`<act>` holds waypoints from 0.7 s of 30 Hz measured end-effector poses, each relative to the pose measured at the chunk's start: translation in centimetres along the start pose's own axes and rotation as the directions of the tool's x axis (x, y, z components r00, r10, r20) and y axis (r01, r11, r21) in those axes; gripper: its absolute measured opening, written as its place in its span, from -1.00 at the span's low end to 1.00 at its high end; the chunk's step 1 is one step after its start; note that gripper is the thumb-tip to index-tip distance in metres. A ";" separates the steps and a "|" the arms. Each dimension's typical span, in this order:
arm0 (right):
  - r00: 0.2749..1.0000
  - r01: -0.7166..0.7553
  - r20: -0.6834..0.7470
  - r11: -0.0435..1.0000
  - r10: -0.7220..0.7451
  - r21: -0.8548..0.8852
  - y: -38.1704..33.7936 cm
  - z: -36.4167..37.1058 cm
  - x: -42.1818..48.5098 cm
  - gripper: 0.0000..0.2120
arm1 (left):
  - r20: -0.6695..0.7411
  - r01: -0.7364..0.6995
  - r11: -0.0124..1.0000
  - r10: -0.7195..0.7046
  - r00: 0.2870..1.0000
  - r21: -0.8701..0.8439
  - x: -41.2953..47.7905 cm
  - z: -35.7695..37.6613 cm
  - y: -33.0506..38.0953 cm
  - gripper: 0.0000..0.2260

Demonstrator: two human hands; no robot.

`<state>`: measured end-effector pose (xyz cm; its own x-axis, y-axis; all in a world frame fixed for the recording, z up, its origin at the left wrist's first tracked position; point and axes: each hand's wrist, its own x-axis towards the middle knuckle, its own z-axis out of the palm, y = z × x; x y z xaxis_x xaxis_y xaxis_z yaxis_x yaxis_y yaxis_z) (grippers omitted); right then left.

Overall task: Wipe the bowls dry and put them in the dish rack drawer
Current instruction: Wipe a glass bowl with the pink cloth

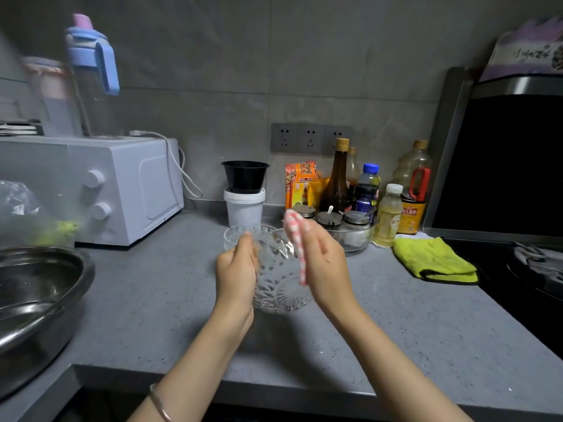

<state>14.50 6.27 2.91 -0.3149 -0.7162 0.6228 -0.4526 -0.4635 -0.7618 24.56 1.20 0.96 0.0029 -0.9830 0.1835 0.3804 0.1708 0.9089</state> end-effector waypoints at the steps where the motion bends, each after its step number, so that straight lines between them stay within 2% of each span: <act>1: 0.992 -0.125 0.013 0.982 0.125 0.139 -0.1 -0.3 0.0 -0.73 | -0.016 -0.004 1.000 0.003 1.000 -0.020 0.0 -0.2 0.0 -0.78; 2: 0.964 -0.265 0.042 0.931 0.263 0.250 -0.1 -0.4 -0.1 -0.74 | -0.037 -0.001 0.999 -0.001 0.999 -0.044 -0.1 -0.3 0.2 -0.80; 4: 0.858 -0.502 0.100 0.786 0.503 0.361 -0.1 -0.4 -0.7 -0.68 | -0.066 0.006 0.996 -0.012 0.998 -0.093 0.1 -0.6 0.2 -0.74; 6: 0.791 -0.593 0.100 0.715 0.604 0.371 0.6 -0.2 -1.0 -0.60 | -0.064 0.035 0.993 -0.042 0.997 -0.115 -0.1 -0.5 0.3 -0.67; 8: 0.781 -0.597 0.065 0.710 0.621 0.374 0.6 -0.4 -0.8 -0.60 | -0.053 0.071 0.995 -0.075 0.996 -0.073 -0.2 -0.5 0.2 -0.69; 10: 0.801 -0.565 0.045 0.729 0.597 0.386 0.3 -0.9 -0.2 -0.61 | -0.009 0.074 0.997 -0.074 0.997 0.013 0.1 -0.9 0.0 -0.68; 12: 0.849 -0.508 0.035 0.796 0.527 0.329 0.2 -1.5 0.5 -0.59 | 0.043 0.031 0.991 -0.037 0.998 0.134 0.2 -1.2 0.5 -0.63; 15: 0.937 -0.348 0.082 0.930 0.340 0.120 0.3 -1.7 1.0 -0.48 | 0.188 -0.119 0.958 0.071 0.980 0.261 0.0 -0.9 1.5 -0.55; 17: 0.967 -0.228 0.131 0.971 0.218 0.072 0.2 -1.5 0.8 -0.44 | 0.263 -0.230 0.917 0.146 0.954 0.325 -0.6 -0.5 1.8 -0.52; 19: 0.979 -0.167 0.128 0.983 0.157 0.070 0.2 -1.3 0.5 -0.40 | 0.267 -0.295 0.877 0.201 0.942 0.379 -0.9 -0.3 1.6 -0.49; 21: 0.990 -0.119 0.085 0.986 0.109 0.117 0.5 -1.1 0.0 -0.44 | 0.223 -0.272 0.897 0.203 0.953 0.348 -0.9 -0.4 1.2 -0.47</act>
<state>13.32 6.58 2.72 -0.2907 -0.8041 0.5186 -0.3109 -0.4332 -0.8460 25.38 2.23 1.71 -0.1268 -0.8876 0.4429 0.0186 0.4443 0.8957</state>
